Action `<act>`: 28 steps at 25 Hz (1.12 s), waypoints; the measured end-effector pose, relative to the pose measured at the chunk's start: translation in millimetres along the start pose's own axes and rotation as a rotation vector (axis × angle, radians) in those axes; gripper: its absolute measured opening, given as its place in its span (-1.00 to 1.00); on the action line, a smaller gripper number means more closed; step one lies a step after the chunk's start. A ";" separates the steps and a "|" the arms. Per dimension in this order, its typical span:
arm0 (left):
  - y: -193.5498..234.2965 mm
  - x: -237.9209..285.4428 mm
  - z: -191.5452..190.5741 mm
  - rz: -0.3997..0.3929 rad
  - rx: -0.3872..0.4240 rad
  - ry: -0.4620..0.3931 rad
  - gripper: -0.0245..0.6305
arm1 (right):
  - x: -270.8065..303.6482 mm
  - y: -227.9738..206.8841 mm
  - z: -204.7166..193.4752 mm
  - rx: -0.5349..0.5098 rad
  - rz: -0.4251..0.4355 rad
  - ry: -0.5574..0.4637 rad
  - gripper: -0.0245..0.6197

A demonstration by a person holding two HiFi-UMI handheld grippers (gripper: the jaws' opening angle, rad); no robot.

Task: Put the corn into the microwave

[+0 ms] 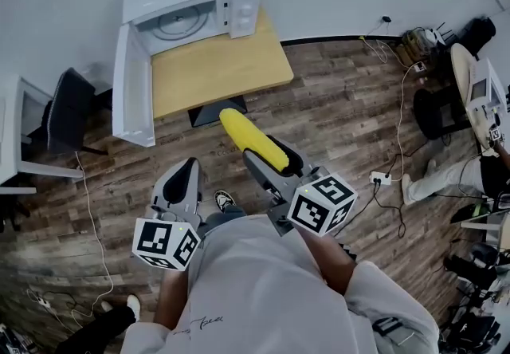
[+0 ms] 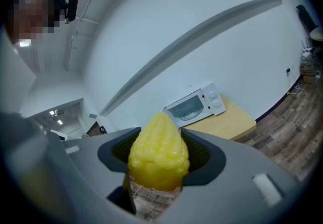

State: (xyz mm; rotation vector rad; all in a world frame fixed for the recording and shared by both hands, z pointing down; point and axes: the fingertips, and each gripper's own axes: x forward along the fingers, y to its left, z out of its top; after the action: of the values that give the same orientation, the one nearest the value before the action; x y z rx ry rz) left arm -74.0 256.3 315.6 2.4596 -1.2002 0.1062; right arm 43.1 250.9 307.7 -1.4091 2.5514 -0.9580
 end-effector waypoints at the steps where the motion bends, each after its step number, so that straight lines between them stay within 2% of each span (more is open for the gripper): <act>1: 3.4 1.0 0.9 -0.001 -0.001 -0.002 -0.96 | 4.7 0.9 1.0 0.001 0.004 0.000 -0.12; 17: 48.8 -0.5 7.0 0.047 -0.043 -0.015 -0.96 | 52.6 5.8 9.1 -0.015 0.019 0.026 -0.12; 28: 78.3 35.1 27.9 0.065 -0.039 -0.010 -0.96 | 100.3 -11.8 35.2 -0.004 0.046 0.029 -0.12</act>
State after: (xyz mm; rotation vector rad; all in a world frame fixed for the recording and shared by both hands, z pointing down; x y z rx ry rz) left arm -115.1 176.4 323.4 2.3911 -1.2750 0.0882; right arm 6.4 150.5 308.6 -1.3407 2.5958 -0.9744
